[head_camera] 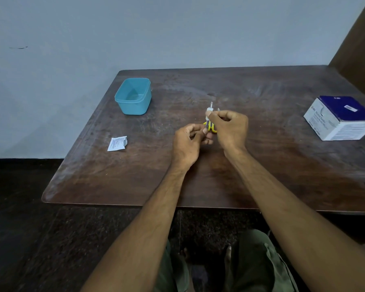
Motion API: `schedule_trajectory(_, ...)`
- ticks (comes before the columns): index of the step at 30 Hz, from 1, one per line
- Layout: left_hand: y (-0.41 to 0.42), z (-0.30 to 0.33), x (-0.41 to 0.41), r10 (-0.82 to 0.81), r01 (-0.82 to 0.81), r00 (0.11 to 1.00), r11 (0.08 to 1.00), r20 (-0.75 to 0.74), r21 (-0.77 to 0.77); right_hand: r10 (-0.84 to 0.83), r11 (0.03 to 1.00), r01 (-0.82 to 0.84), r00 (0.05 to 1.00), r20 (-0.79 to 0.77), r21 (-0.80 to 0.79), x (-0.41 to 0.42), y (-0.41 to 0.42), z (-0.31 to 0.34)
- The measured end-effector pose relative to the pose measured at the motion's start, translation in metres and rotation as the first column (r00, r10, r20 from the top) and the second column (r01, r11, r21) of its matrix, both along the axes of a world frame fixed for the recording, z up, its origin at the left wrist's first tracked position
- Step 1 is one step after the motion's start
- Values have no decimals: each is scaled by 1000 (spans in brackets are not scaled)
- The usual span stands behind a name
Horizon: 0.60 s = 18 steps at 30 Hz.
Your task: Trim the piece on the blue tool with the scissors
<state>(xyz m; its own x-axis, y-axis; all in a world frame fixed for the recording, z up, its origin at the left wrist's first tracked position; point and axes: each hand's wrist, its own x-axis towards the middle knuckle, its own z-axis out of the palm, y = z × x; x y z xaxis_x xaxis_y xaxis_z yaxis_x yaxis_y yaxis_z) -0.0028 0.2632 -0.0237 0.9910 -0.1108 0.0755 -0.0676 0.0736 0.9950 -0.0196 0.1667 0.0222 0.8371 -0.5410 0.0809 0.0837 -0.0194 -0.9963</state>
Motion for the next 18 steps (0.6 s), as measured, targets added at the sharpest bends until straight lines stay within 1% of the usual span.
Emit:
schedule_trajectory(5,2,3,-1,51,-52,998,997,-27,-61,-37,999,36,999,25,32,0,-6,-10)
schedule_trajectory(8,2,4,-1,61,-64,998,994,-36,-90,17,1000,-17,1000,20,-10,-2,-8,-17)
schedule_trajectory(11,3,6,-3,54,-56,998,995,-30,-87,84,994,-82,996,23,-76,-6,-3,-20)
schedule_trajectory(15,4,7,-4,45,-46,999,996,-20,-76,109,993,-108,993,33,-43,-5,-1,-21)
schedule_trajectory(18,4,8,-4,47,-48,999,996,-21,-81,85,996,-85,996,28,-16,-4,-4,-19)
